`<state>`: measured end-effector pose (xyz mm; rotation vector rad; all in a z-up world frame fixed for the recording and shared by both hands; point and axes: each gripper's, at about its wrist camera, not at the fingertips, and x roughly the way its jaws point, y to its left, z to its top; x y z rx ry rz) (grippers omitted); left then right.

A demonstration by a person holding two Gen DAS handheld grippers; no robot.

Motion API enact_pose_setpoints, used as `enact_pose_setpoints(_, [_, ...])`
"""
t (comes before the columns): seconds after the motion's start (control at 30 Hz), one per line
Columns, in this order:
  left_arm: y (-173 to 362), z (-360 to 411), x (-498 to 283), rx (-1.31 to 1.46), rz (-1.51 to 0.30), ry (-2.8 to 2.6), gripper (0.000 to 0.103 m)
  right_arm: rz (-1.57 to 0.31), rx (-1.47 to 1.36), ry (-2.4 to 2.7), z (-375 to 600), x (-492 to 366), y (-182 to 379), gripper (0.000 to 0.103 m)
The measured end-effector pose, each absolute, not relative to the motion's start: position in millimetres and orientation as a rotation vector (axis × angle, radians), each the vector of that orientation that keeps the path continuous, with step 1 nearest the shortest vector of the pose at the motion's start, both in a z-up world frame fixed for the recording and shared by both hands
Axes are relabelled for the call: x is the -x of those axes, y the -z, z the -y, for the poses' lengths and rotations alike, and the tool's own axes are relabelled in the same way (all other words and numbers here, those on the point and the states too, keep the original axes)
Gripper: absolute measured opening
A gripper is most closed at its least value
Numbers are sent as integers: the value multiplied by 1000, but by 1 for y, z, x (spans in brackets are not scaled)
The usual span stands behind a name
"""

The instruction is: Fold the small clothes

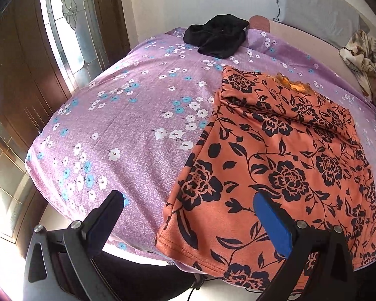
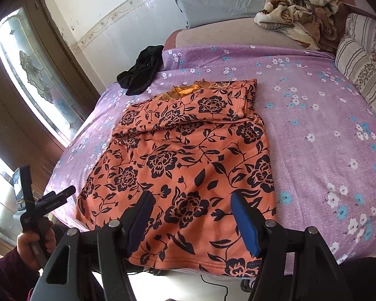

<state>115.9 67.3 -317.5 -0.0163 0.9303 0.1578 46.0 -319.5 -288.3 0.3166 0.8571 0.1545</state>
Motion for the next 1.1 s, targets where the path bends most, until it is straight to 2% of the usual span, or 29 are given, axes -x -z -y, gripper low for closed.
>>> enact_pose_setpoints(0.3, [301,-49,-110,-34,-886,-148,103,-900,-371,-146,346,-39,310,68])
enact_pose_setpoints(0.63, [343,-81,-122,10,-1018,69,102,-926,-530,-78,397,-48,342,68])
enact_pose_setpoints(0.7, [350,-88,-119,18,-1017,90,97,-928,-548,-42,406,-47,348,68])
enact_pose_setpoints(0.77, [356,-90,-117,17,-1031,127,72,-929,-567,-12,413,-45,354,68])
enact_pose_setpoints(0.83, [361,-93,-117,32,-1051,166,55,-947,-567,11,415,-44,359,68])
enact_pose_setpoints(0.87, [362,-95,-116,42,-1055,176,54,-957,-562,19,415,-44,362,68])
enact_pose_setpoints(0.93, [362,-99,-117,52,-1048,162,54,-981,-565,11,412,-42,368,68])
enact_pose_setpoints(0.97, [362,-103,-119,57,-1050,145,58,-1001,-564,2,408,-42,373,68])
enact_pose_setpoints(1.0, [363,-107,-120,63,-1057,120,63,-1027,-558,-7,402,-42,379,68])
enact_pose_setpoints(1.03, [363,-111,-122,73,-1062,89,77,-1054,-549,-14,396,-43,385,68])
enact_pose_setpoints(1.07, [362,-117,-122,87,-1061,61,84,-1078,-537,-15,389,-44,392,68])
enact_pose_setpoints(1.1, [361,-122,-121,105,-1058,43,86,-1104,-526,-11,383,-45,399,68])
